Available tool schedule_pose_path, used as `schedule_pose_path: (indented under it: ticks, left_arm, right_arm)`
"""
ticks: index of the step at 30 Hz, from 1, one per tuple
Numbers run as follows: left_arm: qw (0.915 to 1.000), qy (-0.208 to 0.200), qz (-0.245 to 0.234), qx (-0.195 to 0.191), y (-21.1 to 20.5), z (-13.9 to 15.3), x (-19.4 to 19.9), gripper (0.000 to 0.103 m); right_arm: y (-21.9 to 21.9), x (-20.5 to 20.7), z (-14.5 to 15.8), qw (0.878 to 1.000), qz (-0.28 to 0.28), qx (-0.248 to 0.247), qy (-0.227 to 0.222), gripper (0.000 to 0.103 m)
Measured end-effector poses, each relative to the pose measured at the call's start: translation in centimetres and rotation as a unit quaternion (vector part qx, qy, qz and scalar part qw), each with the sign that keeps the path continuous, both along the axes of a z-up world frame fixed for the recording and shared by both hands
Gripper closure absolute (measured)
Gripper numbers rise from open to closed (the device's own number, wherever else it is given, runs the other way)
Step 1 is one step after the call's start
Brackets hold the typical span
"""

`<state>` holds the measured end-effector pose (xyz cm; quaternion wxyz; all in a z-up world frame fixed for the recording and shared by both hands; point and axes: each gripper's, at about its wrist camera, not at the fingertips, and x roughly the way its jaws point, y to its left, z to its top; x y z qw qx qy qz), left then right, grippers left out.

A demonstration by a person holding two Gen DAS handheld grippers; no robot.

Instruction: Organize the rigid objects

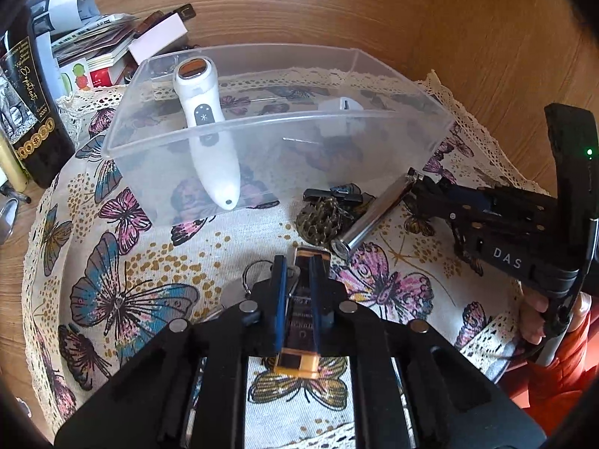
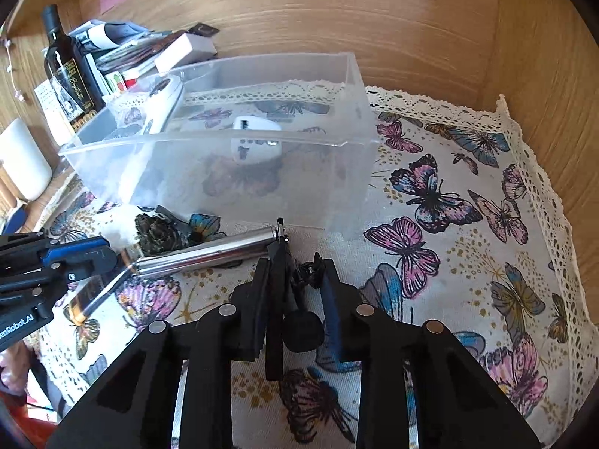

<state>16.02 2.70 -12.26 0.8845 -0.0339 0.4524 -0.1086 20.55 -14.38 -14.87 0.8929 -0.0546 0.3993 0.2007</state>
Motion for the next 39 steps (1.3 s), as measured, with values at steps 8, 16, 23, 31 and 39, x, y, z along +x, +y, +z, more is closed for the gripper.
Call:
schedule_pose_path:
  ticks: [8, 16, 23, 31, 39]
  left_arm:
    - [0.9993, 0.003, -0.017, 0.032, -1.3, 0.2, -1.6, 0.088]
    - [0.9985, 0.011, -0.002, 0.054, -1.7, -1.0, -1.8, 0.078]
    - [0.9975, -0.003, 0.003, 0.07, -2.7, -1.1, -1.3, 0.08]
    - [0.9973, -0.042, 0.016, 0.057, -2.6, 1.3, -1.9, 0.08]
    - [0.9958, -0.078, 0.026, 0.04, -2.5, 3.5, -2.0, 0.08]
  right_arm:
    - [-1.1, -1.7, 0.8, 1.0, -0.002, 0.009, -0.013, 0.079]
    - [-3.0, -2.6, 0.9, 0.999, -0.022, 0.012, -0.02, 0.079]
    - [-4.4, -3.0, 0.7, 0.999, -0.034, 0.027, -0.017, 0.079]
    - [-5.3, -4.4, 3.2, 0.996, -0.035, 0.044, -0.063, 0.081]
    - [-6.0, -5.1, 4.9, 0.994, -0.047, 0.051, -0.087, 0.081]
